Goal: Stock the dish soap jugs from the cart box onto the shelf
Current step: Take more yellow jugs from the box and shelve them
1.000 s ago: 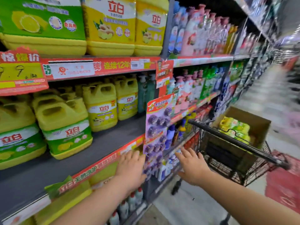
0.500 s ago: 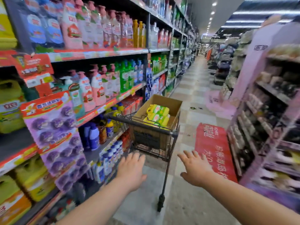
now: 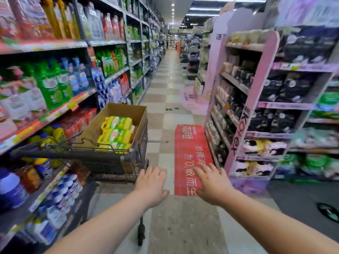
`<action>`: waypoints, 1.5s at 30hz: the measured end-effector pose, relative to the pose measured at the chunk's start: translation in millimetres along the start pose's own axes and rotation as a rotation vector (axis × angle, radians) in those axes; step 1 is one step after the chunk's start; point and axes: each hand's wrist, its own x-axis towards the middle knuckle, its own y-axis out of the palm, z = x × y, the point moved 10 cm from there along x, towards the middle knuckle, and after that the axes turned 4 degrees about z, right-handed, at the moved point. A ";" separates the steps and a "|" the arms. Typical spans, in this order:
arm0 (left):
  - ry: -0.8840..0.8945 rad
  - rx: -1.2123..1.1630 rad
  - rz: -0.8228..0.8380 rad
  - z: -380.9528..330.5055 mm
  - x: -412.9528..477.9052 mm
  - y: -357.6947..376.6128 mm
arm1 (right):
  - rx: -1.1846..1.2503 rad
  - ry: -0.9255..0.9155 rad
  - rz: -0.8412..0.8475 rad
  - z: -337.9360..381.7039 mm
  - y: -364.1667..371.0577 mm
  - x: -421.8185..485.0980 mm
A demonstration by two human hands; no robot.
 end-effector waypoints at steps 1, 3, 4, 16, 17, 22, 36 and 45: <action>0.024 0.004 0.000 -5.8 16.9 0.7 | 0.001 0.015 0.003 -10.2 0.4 9.2; 0.070 0.007 -0.007 -13.4 53.4 0.8 | 0.002 0.040 0.011 -27.5 -1.7 33.3; 0.086 0.004 -0.012 -14.4 72.5 -0.1 | -0.004 0.049 0.018 -34.7 -4.0 47.8; -0.001 -0.020 0.007 86.0 268.1 -17.2 | 0.012 0.075 0.082 -69.4 -34.0 246.7; -0.004 -0.015 0.023 90.5 277.2 -11.7 | 0.009 0.069 0.088 -70.9 -33.9 261.2; -0.074 -0.018 0.062 126.0 322.5 -0.8 | -0.001 0.010 0.107 -71.0 -36.7 342.2; -0.518 -0.101 0.090 222.5 466.1 2.9 | -0.166 -0.458 0.071 -60.5 -77.9 584.7; -0.783 -0.150 0.182 281.4 456.6 33.6 | -0.193 -0.752 0.106 23.0 -69.2 660.1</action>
